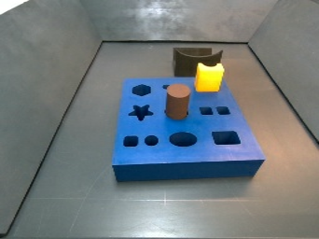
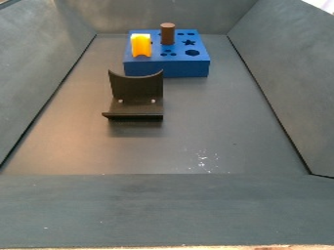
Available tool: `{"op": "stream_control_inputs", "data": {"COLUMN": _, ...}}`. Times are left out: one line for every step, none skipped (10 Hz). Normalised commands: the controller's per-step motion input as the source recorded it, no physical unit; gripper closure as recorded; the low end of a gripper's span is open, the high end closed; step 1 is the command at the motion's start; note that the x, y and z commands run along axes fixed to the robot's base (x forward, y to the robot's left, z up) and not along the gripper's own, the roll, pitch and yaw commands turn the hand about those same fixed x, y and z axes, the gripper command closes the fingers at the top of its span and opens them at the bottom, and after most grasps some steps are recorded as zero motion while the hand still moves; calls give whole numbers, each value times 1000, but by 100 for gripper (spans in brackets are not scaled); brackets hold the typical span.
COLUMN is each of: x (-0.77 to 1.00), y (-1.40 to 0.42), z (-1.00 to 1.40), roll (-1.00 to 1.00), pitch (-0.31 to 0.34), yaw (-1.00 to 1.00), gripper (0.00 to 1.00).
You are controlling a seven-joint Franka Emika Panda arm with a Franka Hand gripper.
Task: Pick up the double-square object. Move up. Rotate the double-square object. Place the double-square object on the fixture. Regrasp the double-square object. Move to above the board. Insert the double-square object.
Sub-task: Move to above the board.
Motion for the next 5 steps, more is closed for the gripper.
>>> {"op": "stream_control_inputs", "data": {"x": -485, "y": -1000, "z": 26, "roll": -1000, "pitch": 45, "yaw": -80, "gripper": 100}}
{"op": "stream_control_inputs", "data": {"x": -489, "y": -1000, "z": 21, "roll": -1000, "pitch": 38, "yaw": -82, "gripper": 100}}
{"op": "stream_control_inputs", "data": {"x": -511, "y": -1000, "z": 26, "roll": -1000, "pitch": 26, "yaw": -76, "gripper": 100}}
{"op": "stream_control_inputs", "data": {"x": -516, "y": -1000, "z": 19, "roll": -1000, "pitch": 22, "yaw": -73, "gripper": 100}}
{"op": "stream_control_inputs", "data": {"x": -521, "y": -1000, "z": 19, "roll": -1000, "pitch": 23, "yaw": -77, "gripper": 100}}
